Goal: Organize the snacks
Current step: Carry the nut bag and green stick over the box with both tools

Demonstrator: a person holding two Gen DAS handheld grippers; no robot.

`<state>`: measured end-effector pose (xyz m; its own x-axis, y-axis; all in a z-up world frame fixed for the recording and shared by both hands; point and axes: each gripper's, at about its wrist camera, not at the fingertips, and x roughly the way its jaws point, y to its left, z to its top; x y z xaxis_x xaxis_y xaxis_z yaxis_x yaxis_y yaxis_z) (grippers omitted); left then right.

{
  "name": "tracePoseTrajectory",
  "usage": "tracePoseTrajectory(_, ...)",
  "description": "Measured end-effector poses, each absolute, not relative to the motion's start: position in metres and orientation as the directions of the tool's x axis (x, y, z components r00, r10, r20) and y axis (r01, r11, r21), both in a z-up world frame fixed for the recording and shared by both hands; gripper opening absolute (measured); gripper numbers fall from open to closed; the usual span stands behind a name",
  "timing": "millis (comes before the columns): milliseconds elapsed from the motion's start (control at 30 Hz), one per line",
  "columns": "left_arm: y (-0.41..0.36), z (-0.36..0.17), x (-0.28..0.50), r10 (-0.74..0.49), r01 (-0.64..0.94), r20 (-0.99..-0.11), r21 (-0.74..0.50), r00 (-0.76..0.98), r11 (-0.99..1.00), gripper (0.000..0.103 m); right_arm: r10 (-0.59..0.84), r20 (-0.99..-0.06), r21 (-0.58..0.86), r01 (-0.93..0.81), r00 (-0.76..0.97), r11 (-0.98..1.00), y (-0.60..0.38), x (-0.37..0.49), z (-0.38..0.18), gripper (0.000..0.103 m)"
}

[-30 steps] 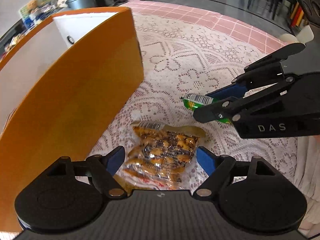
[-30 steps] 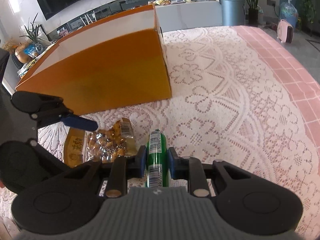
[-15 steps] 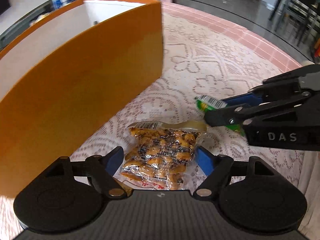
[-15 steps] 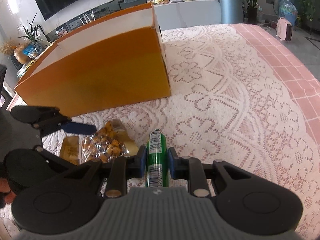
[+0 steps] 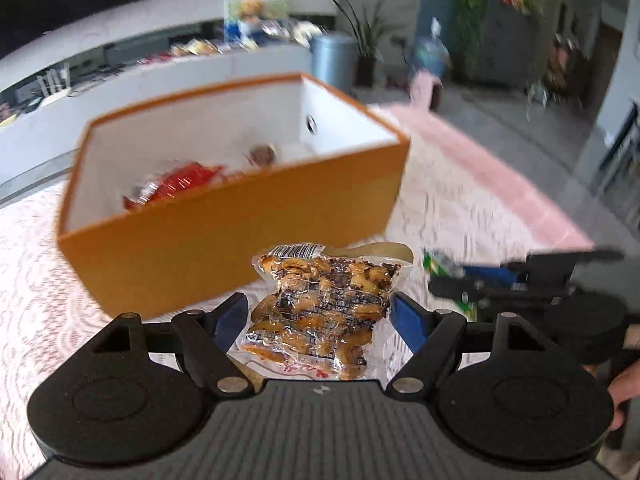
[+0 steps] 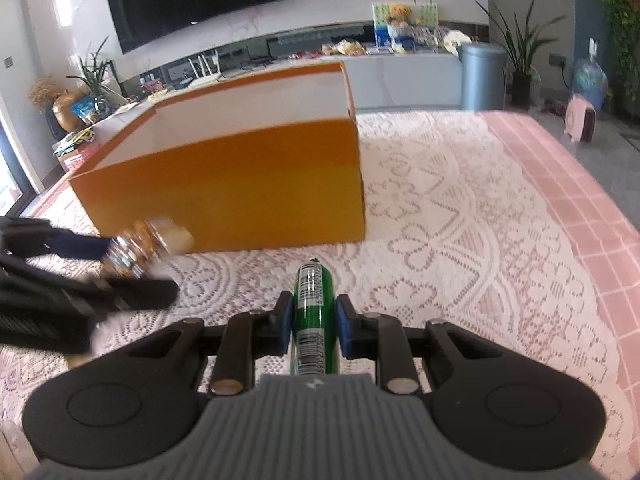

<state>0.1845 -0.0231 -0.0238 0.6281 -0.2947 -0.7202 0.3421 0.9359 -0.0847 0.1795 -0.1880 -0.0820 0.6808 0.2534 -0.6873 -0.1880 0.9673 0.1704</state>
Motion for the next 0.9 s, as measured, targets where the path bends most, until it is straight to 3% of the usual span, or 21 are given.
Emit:
tracePoseTrajectory(200, -0.003, 0.013, 0.182, -0.311, 0.282, -0.645, -0.152, 0.698, 0.947, 0.09, 0.263, -0.654, 0.169, -0.202, 0.709, 0.965, -0.181, 0.17, -0.059, 0.02)
tracePoseTrajectory(567, 0.006, 0.054, 0.214, -0.297, 0.25, -0.558, -0.161, 0.775, 0.955, 0.09, 0.294, -0.555, 0.07, -0.309, 0.778, 0.949, -0.151, 0.19, 0.007, 0.02)
tracePoseTrajectory(900, 0.006, 0.052, 0.251, -0.242, 0.206, -0.575, -0.128, 0.782, 0.97, 0.09, 0.3, -0.553, 0.012, -0.353, 0.777, 0.936, -0.124, 0.248, 0.019, 0.02)
